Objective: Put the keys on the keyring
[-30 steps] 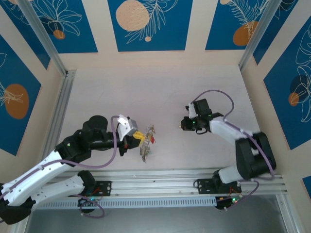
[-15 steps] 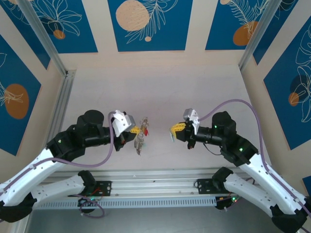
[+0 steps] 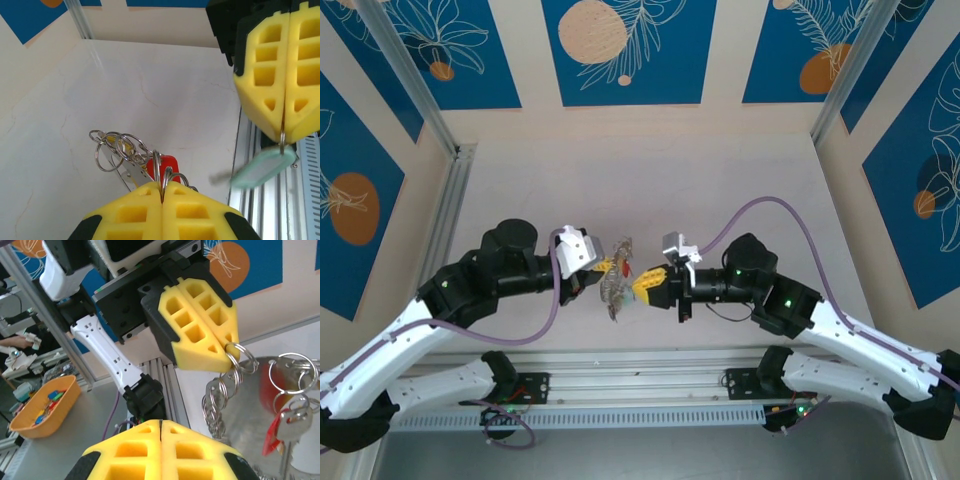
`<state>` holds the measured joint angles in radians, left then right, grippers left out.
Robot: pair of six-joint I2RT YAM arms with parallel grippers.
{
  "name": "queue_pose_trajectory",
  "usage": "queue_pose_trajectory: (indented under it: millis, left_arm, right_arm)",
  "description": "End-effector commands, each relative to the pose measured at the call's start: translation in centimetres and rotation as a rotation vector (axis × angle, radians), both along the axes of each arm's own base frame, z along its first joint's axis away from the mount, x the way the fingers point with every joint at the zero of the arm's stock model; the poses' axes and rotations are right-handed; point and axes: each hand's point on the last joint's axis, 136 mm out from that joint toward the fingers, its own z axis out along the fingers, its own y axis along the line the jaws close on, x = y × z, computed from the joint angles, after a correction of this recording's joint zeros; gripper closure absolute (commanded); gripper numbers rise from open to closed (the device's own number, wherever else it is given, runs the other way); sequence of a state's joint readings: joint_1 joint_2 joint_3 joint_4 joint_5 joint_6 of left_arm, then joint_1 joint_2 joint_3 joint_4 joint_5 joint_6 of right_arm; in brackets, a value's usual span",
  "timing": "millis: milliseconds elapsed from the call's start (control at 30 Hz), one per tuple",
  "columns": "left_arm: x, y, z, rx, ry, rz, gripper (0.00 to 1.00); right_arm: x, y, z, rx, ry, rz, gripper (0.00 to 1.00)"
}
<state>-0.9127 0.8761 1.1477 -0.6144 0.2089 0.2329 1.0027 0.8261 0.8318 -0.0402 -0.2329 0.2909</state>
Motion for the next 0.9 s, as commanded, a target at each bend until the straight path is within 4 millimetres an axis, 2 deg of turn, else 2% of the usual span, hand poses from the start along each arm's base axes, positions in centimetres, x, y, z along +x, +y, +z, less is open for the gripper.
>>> queue_pose_trajectory:
  millis: [0, 267, 467, 867]
  left_arm:
    - [-0.5, -0.7, 2.7, -0.064, -0.073, -0.049, 1.0]
    - [-0.6, -1.4, 1.6, -0.029, -0.059, -0.079, 1.0]
    - [-0.8, -1.4, 1.0, -0.013, -0.049, -0.087, 1.0]
    - [-1.5, -1.1, 1.2, -0.018, -0.055, -0.105, 1.0]
  right_arm:
    - [1.2, 0.7, 1.9, 0.064, -0.028, -0.095, 1.0]
    - [1.9, 2.0, 1.8, 0.047, -0.114, -0.165, 1.0]
    - [3.1, 1.7, 1.7, 0.049, -0.159, -0.258, 1.0]
    - [4.4, 1.3, 1.9, 0.073, -0.18, -0.343, 1.0]
